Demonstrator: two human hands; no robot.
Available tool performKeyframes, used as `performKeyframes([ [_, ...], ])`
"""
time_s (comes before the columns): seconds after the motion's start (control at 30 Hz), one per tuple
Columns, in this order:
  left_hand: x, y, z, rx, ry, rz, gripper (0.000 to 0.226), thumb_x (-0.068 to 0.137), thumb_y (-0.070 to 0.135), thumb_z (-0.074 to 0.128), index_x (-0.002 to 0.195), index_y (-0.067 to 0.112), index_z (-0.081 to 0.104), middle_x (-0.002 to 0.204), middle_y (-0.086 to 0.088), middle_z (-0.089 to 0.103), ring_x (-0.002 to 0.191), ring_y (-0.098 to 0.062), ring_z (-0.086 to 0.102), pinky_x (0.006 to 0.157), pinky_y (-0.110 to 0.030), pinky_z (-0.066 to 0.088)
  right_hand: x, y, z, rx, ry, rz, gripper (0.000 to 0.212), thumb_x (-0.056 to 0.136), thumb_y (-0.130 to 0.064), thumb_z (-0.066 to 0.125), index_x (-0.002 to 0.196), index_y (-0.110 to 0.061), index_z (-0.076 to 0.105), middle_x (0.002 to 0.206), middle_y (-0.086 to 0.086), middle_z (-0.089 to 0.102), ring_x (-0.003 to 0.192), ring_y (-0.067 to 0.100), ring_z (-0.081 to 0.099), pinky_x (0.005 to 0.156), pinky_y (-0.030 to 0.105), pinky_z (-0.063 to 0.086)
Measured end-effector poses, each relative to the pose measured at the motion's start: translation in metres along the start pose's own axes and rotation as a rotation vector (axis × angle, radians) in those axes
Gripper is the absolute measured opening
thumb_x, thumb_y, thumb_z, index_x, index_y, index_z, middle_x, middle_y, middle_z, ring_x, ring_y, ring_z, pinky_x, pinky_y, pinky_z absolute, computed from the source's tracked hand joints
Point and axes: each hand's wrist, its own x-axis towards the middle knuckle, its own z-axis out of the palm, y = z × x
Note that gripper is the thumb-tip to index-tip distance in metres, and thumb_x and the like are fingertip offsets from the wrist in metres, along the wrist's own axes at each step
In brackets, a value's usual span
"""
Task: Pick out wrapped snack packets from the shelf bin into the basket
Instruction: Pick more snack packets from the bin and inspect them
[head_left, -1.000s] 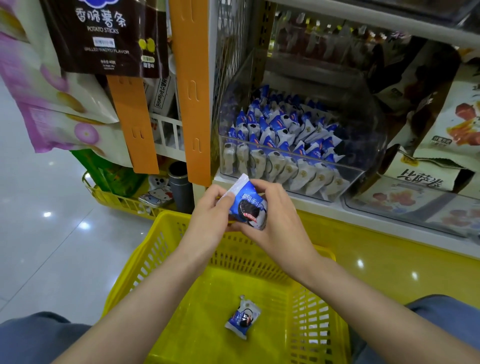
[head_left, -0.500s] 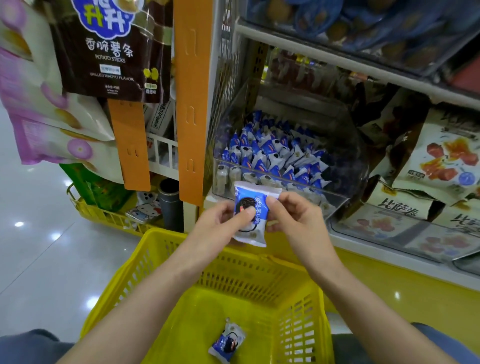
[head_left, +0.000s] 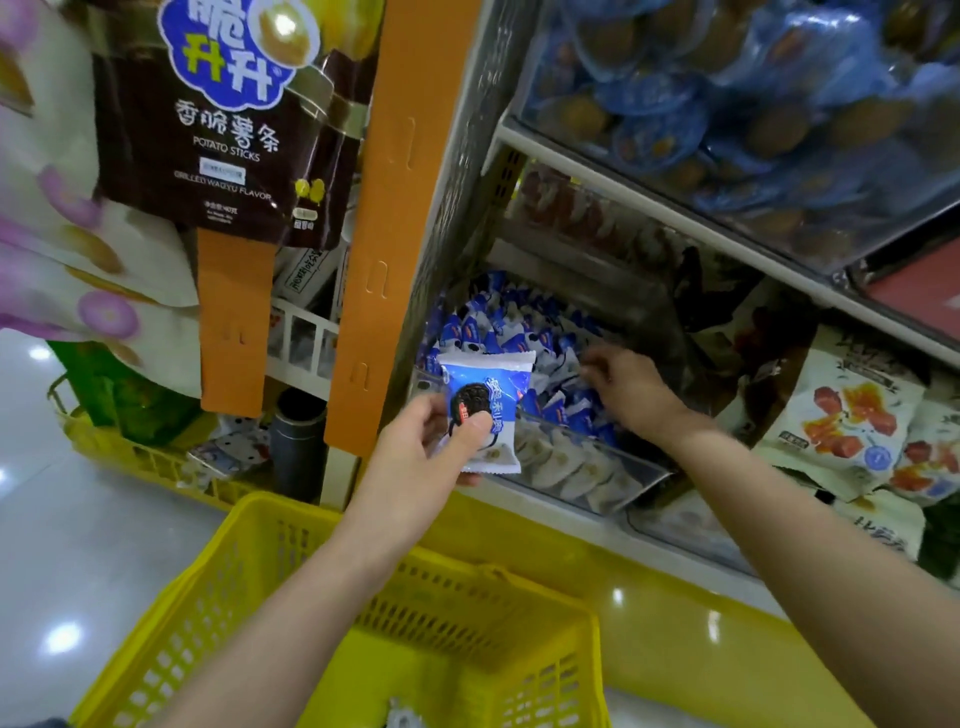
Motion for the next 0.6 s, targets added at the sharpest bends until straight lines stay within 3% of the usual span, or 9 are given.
performKeyframes([
  [0.13, 0.006, 0.0, -0.005, -0.003, 0.016, -0.008, 0.022, 0.087, 0.032, 0.057, 0.108, 0.025, 0.056, 0.106, 0.006, 0.066, 0.092, -0.007, 0.064, 0.064, -0.019, 0.054, 0.015, 0.0, 0.002, -0.192, -0.209, 0.049, 0.032, 0.098, -0.022, 0.044, 0.126, -0.01, 0.054, 0.13, 0.012, 0.055, 0.116, 0.026, 0.052, 0.089, 0.026, 0.039],
  [0.23, 0.01, 0.0, -0.007, -0.006, 0.029, -0.015, 0.022, 0.087, 0.032, 0.057, 0.108, 0.026, 0.056, 0.104, 0.008, 0.067, 0.092, -0.007, 0.064, 0.065, -0.021, 0.055, 0.018, -0.001, -0.002, -0.242, -0.319, 0.063, 0.029, 0.098, -0.024, 0.044, 0.118, -0.009, 0.057, 0.122, 0.013, 0.058, 0.107, 0.025, 0.056, 0.083, 0.027, 0.04],
  [0.33, 0.011, 0.0, -0.009, -0.006, 0.039, -0.019, 0.021, 0.087, 0.033, 0.057, 0.107, 0.027, 0.055, 0.103, 0.009, 0.066, 0.091, -0.005, 0.064, 0.065, -0.02, 0.055, 0.021, -0.003, -0.006, -0.196, -0.366, 0.089, 0.026, 0.093, -0.027, 0.055, 0.108, -0.007, 0.062, 0.114, 0.013, 0.062, 0.101, 0.023, 0.057, 0.086, 0.031, 0.045],
  [0.47, 0.011, -0.002, -0.009, 0.007, 0.029, -0.018, 0.019, 0.087, 0.034, 0.056, 0.106, 0.029, 0.055, 0.104, 0.01, 0.065, 0.089, -0.002, 0.063, 0.066, -0.019, 0.055, 0.022, -0.007, -0.011, -0.14, -0.348, 0.107, 0.038, 0.083, -0.025, 0.068, 0.114, -0.004, 0.062, 0.123, 0.011, 0.059, 0.111, 0.023, 0.055, 0.091, 0.028, 0.044],
  [0.6, 0.009, -0.002, -0.008, 0.028, 0.011, -0.015, 0.015, 0.089, 0.035, 0.054, 0.104, 0.033, 0.052, 0.106, 0.011, 0.062, 0.078, 0.005, 0.063, 0.065, -0.019, 0.056, 0.017, -0.014, -0.017, -0.027, -0.156, 0.097, 0.028, 0.083, -0.015, 0.068, 0.11, -0.009, 0.064, 0.117, 0.009, 0.061, 0.09, 0.013, 0.053, 0.06, 0.014, 0.044],
])
